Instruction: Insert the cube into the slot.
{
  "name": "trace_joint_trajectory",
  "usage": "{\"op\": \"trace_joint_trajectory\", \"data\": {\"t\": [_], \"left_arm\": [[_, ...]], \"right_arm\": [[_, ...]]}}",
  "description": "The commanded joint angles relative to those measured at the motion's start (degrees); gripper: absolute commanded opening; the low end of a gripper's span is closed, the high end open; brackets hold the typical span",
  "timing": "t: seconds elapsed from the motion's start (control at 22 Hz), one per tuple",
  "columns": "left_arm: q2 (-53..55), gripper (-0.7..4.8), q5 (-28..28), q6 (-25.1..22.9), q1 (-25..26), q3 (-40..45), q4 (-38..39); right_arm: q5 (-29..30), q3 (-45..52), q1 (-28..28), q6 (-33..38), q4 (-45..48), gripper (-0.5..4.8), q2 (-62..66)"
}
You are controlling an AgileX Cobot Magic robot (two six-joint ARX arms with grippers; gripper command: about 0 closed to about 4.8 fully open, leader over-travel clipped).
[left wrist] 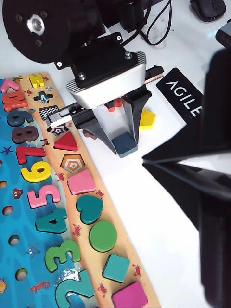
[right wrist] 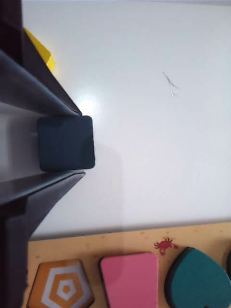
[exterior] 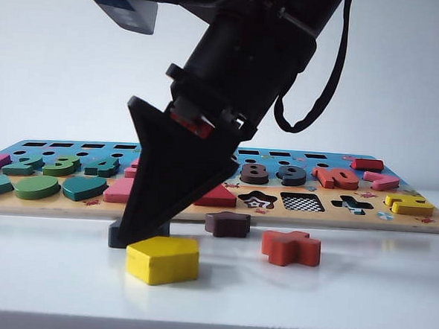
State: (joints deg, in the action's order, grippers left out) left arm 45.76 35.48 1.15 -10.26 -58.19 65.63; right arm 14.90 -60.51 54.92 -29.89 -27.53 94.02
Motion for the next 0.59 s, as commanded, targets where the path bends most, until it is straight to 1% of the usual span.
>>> {"op": "trace_joint_trajectory", "data": {"t": [0.05,0.23,0.5,0.59], "left_arm": [[-0.04,0.17,0.28,-0.22,0.04,-0.22,-0.15],[-0.04,0.17,0.28,-0.22,0.04,-0.22,-0.15],[-0.04,0.17,0.28,-0.24,0.04,-0.22,-0.17],[-0.04,0.17,0.28,-0.24,0.04,-0.22,-0.17]], "right_arm": [[-0.11,-0.22,0.0,-0.37,0.48,1.69,-0.55],[-0.11,-0.24,0.0,-0.37,0.5,1.48,-0.85],[-0.33,-0.24,-0.07,-1.42,0.46,1.44,-3.28],[-1.99,-0.26,-0.07,-2.29,0.46,1.44,-4.44]]}}
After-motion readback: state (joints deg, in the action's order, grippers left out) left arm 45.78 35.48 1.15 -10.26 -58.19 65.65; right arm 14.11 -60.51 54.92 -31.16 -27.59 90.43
